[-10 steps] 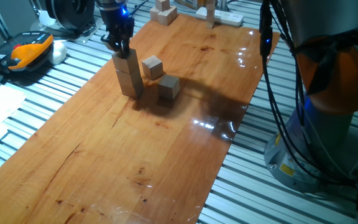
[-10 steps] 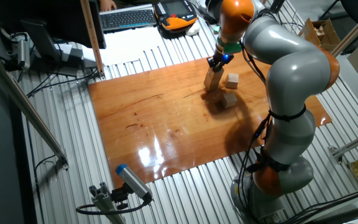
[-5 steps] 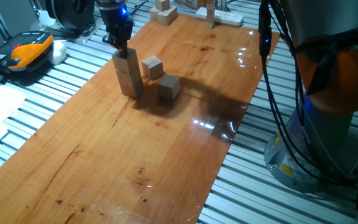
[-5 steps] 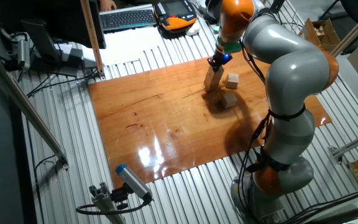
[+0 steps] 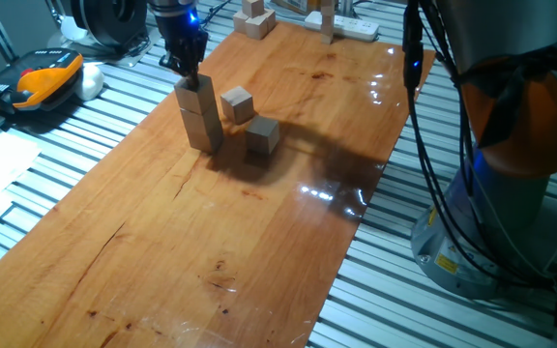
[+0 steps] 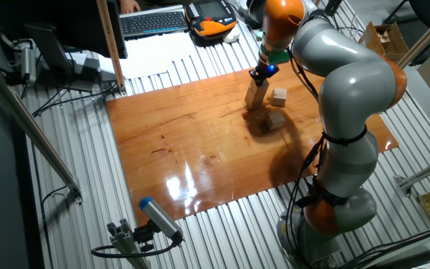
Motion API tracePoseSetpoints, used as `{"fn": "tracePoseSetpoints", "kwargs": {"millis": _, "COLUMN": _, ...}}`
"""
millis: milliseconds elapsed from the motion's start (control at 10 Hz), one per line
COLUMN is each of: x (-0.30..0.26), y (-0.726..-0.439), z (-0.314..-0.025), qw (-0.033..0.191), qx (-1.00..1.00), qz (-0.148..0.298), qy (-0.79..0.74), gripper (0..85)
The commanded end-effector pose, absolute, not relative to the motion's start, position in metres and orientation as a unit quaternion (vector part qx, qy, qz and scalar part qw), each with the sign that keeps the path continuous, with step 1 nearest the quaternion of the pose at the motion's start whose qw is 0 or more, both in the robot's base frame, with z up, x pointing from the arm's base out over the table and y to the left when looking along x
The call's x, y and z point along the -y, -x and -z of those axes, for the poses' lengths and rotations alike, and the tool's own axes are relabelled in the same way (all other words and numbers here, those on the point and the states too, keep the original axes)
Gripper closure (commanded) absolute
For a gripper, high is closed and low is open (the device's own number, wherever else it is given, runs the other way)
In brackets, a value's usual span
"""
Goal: Stack the blocks in a vertical line of five
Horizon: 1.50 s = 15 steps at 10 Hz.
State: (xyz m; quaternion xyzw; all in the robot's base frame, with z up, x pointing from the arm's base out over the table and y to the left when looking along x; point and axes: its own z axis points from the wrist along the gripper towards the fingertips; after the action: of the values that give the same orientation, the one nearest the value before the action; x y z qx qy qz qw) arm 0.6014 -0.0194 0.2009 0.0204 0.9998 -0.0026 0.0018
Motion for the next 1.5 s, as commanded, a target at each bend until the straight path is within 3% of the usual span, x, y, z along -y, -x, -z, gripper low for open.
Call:
{"fn": "tracePoseSetpoints", "kwargs": {"millis": 0, "x": 0.019, "y": -0.601, "z": -0.201, "qw": 0.002, "qx": -1.000, "qz": -0.004, "qy": -0.023, "gripper": 85.0}}
{"fn": "tracePoseSetpoints", "kwargs": {"millis": 1400, "x": 0.018, "y": -0.588, "z": -0.204, "qw": 0.013, "qx": -0.999, "qz": -0.024, "qy": -0.017, "gripper": 85.0}}
